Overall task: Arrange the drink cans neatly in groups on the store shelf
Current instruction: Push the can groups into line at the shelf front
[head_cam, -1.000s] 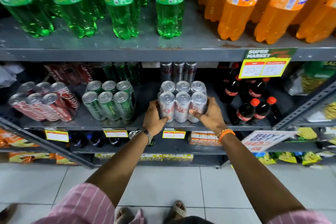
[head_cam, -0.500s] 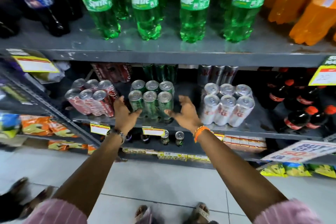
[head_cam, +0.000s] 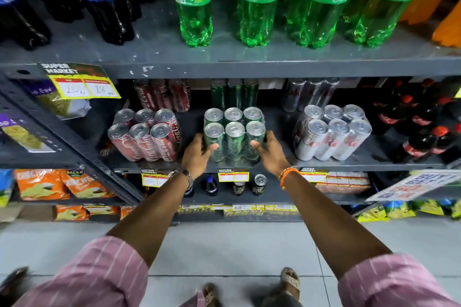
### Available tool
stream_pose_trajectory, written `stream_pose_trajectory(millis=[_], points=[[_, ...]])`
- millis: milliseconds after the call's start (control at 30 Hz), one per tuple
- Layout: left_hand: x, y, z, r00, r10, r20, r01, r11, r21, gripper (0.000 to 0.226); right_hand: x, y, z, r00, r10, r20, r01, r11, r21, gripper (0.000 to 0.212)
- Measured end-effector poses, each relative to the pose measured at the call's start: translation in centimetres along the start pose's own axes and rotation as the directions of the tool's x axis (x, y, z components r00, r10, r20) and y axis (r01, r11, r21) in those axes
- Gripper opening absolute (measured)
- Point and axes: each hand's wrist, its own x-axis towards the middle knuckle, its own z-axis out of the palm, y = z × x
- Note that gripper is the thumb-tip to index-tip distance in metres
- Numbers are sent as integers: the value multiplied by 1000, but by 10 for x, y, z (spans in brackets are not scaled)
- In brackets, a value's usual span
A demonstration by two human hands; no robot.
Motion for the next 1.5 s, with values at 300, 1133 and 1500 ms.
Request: stream_pose_trajectory(millis=[300,1133,1500], points=[[-4,4,1,999,30,22,-30,999,17,44,-10,-4,-3,999,43,15,-42,998,-46,34],[-58,-44,-107,792,-10,-610,-79,990,-118,34,-53,-52,91,854,-484,-191,443,869,-221,46],[-4,-113,-184,987,-121,-105,111,989,-96,28,-6,-101,226,995,-37,98,67,944,-322,49]])
